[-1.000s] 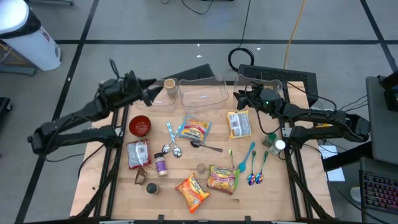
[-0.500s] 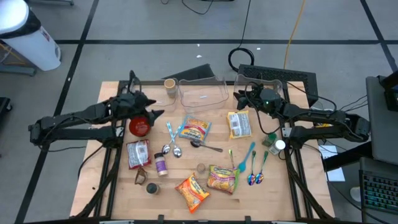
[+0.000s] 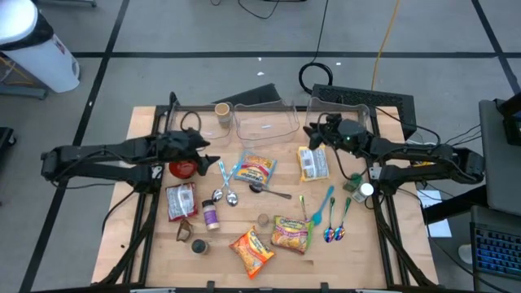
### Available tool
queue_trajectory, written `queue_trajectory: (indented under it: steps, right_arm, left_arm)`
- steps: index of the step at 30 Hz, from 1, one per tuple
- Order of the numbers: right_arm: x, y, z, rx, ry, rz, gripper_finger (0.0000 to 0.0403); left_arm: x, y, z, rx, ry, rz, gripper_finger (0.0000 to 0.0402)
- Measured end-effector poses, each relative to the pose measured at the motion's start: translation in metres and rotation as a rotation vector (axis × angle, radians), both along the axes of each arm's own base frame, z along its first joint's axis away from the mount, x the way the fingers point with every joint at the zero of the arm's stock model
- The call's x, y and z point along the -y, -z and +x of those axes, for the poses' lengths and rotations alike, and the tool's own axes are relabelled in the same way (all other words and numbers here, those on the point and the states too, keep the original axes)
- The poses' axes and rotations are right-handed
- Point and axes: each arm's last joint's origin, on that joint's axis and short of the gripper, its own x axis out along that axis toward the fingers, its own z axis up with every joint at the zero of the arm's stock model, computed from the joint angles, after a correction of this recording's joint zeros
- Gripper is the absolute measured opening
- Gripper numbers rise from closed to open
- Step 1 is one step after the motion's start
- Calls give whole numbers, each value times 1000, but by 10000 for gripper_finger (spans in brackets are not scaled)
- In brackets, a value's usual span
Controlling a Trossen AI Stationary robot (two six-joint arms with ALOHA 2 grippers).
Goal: Pick & Place Food Item
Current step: Put the blue noodle pack into the right transparent bin
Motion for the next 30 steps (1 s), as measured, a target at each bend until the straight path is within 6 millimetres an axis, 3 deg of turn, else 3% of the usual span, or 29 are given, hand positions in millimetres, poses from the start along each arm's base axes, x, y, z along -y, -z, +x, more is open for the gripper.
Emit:
queue_trajectory:
  steps: [10, 15, 30]
  right_arm:
    - [-4, 2, 1, -27, -22, -8, 183]
    - [-4, 4, 1, -46, -23, 1, 183]
    - [-4, 8, -1, -103, -28, 8, 183]
  left_arm:
    - [-21, 34, 50, 24, 71, -246, 376]
    - [-32, 47, 63, 49, 60, -342, 361]
    - [-55, 54, 59, 45, -48, -356, 167]
